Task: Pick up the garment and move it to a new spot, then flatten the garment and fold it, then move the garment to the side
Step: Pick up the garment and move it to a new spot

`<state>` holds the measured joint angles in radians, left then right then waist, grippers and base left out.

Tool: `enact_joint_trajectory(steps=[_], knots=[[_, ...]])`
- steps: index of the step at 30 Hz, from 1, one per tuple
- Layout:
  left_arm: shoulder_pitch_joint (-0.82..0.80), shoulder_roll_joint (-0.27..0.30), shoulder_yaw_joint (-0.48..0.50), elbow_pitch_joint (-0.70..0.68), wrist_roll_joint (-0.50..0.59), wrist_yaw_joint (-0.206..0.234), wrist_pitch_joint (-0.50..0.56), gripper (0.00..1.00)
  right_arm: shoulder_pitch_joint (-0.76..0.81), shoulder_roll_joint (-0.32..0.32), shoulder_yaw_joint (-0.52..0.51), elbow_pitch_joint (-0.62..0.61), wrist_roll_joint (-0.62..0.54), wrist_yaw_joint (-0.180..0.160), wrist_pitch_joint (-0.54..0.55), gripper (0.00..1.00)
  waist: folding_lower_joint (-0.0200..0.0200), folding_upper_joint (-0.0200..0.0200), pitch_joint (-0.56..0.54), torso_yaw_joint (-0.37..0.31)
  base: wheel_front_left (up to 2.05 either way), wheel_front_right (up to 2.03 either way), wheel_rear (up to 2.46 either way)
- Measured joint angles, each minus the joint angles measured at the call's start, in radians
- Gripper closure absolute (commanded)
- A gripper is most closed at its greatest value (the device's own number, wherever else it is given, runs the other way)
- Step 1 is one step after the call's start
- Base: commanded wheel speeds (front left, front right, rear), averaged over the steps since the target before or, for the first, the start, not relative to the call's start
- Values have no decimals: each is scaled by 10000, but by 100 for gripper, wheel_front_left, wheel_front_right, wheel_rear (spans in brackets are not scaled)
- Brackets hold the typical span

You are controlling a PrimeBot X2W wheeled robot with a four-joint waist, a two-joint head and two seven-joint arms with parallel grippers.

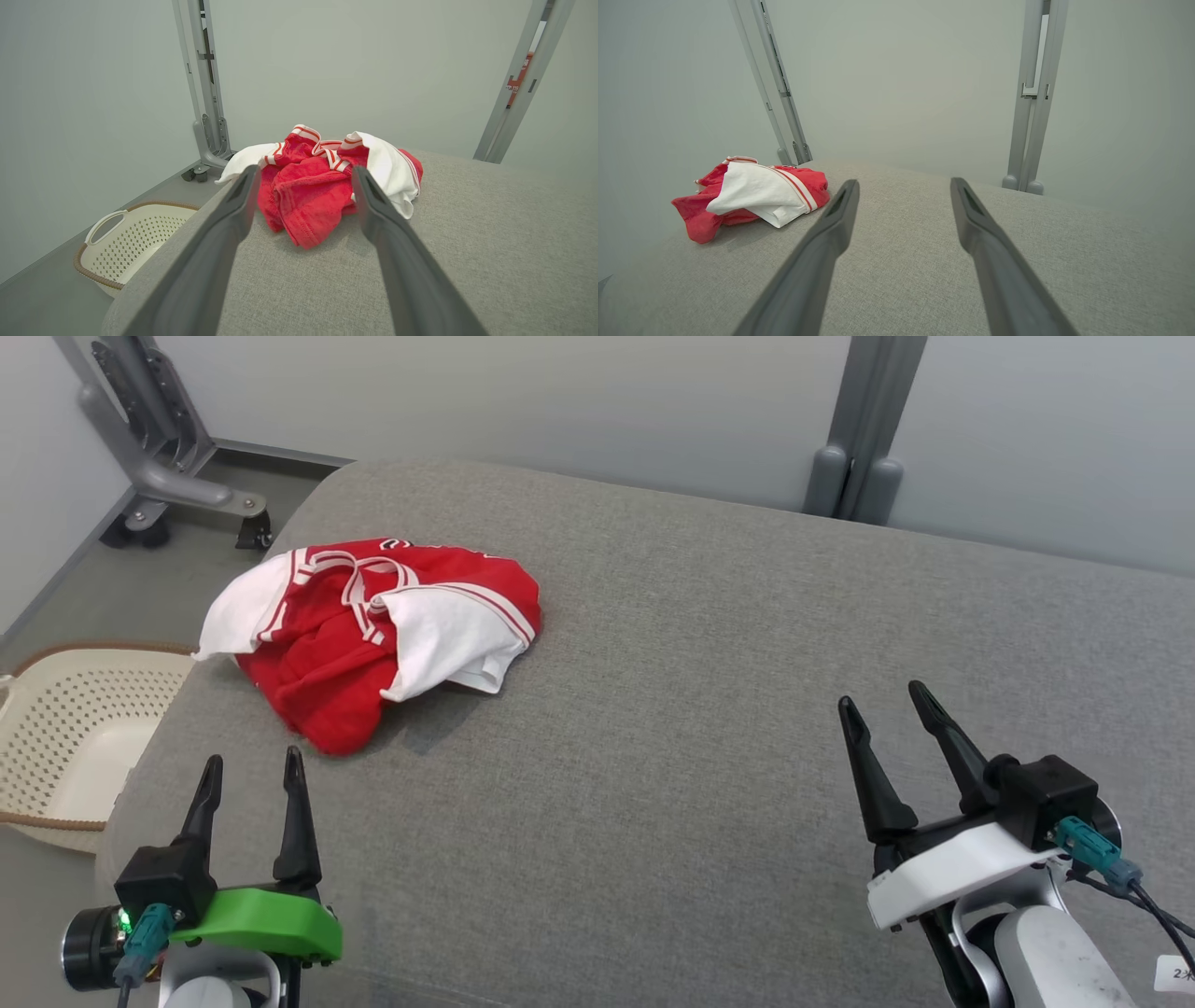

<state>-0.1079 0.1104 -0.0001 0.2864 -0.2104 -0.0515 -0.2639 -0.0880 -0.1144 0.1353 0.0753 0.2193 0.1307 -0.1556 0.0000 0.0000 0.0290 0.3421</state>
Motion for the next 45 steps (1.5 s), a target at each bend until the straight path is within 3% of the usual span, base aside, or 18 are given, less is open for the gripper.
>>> enact_joint_trajectory(steps=[9, 15, 23, 31, 32, 33, 34, 41, 45], knots=[[-272, -56, -188, 100, 10, -75, 0, 0, -226, -161, -21, -196, 0, 0, 188, 0, 0, 0, 407, 231, 0, 0, 0], [-1656, -234, -715, 999, -339, -407, 537, 0, -700, -433, -29, -589, -61, 0, 502, 0, 0, 0, 1050, 120, 0, 0, 0], [-4026, -263, -1168, 3822, -1087, -713, 1574, 0, -1252, -769, -56, -911, -104, 2, 750, 0, 0, 0, 2176, -291, 0, 0, 0], [-5645, 263, -940, 6594, -1684, -732, 1695, 0, -1446, -840, -142, -913, -86, 2, 738, 0, 0, 0, 2951, -1005, 0, 0, 0], [-5785, 284, -961, 6794, -1747, -759, 1605, 31, -1446, -844, -176, -907, -86, 0, 731, 0, 0, 0, 3023, -1087, 0, 0, 0], [-5874, 291, -961, 6915, -1835, -759, 1540, 80, -1446, -846, -196, -888, -88, 2, 706, 0, 0, 0, 3070, -1146, 0, 0, 0], [-5969, 293, -999, 7024, -1969, -761, 1442, 100, -1446, -848, -228, -874, -98, 2, 698, 0, 0, 0, 3120, -1216, 0, 0, 0], [-6028, 692, -1384, 7193, -2117, -779, 359, 100, -1385, -723, -387, -721, -111, 2, 514, 0, 0, 0, 2937, -1392, 0, 0, 0], [-5747, 907, -1336, 6631, -2057, -761, 69, 100, -1194, -625, -428, -598, -111, 0, 399, 0, 0, 0, 2553, -1386, 0, 0, 0]])
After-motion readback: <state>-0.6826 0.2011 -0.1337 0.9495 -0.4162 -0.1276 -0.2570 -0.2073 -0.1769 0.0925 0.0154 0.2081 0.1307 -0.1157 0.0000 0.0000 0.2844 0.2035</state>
